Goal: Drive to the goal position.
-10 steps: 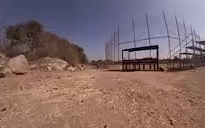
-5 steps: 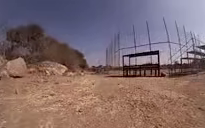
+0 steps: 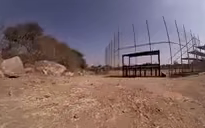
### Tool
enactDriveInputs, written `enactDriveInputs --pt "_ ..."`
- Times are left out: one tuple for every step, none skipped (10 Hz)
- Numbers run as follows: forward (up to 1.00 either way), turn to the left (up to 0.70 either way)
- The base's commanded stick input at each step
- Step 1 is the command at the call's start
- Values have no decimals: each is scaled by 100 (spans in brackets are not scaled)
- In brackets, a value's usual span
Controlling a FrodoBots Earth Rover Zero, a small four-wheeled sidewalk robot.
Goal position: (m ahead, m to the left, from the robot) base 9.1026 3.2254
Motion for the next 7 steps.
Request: enactDriveInputs --pt "11 0" --pt "0 0" --pt "0 0" --pt "27 0" --pt "50 0" --pt "50 0" --pt "50 0"
